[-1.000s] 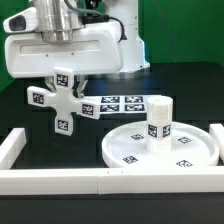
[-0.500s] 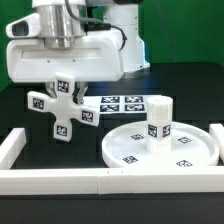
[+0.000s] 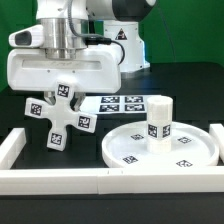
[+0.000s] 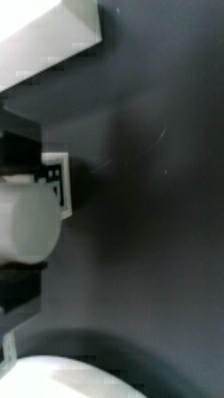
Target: Assemble round table
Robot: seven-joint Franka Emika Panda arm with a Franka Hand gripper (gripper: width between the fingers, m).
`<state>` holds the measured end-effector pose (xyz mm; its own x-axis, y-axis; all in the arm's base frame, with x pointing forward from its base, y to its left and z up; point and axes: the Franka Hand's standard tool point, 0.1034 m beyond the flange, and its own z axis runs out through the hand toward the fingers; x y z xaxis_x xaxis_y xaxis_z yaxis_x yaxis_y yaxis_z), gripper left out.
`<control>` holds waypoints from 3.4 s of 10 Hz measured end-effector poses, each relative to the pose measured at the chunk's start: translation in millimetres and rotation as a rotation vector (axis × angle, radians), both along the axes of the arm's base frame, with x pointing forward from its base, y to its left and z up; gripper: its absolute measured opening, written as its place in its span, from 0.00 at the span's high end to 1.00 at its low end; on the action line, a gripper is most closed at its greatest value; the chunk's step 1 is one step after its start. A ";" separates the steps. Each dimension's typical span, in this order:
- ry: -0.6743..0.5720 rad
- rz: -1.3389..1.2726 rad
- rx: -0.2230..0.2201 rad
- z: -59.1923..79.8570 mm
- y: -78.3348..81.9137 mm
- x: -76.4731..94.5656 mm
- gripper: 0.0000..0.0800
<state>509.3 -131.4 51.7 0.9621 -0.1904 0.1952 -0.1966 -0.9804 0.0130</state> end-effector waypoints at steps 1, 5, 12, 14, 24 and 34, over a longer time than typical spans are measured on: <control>-0.005 -0.004 -0.002 0.1 -0.4 0.7 0.72; -0.005 -0.004 -0.002 0.0 -0.3 0.6 0.45; -0.013 -0.033 0.017 12.1 12.0 -5.5 0.19; 0.024 -0.054 0.070 24.2 26.3 -7.9 0.19; 0.011 0.110 0.056 51.7 0.1 28.4 0.19; 0.221 0.232 0.100 28.5 -37.8 38.4 0.19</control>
Offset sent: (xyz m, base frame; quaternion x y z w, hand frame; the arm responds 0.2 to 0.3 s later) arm 0.0000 0.0000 0.0000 0.0000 0.0000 0.0000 1.0000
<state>547.8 -169.2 80.2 0.9990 0.0313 -0.0317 0.0291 -0.9973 -0.0680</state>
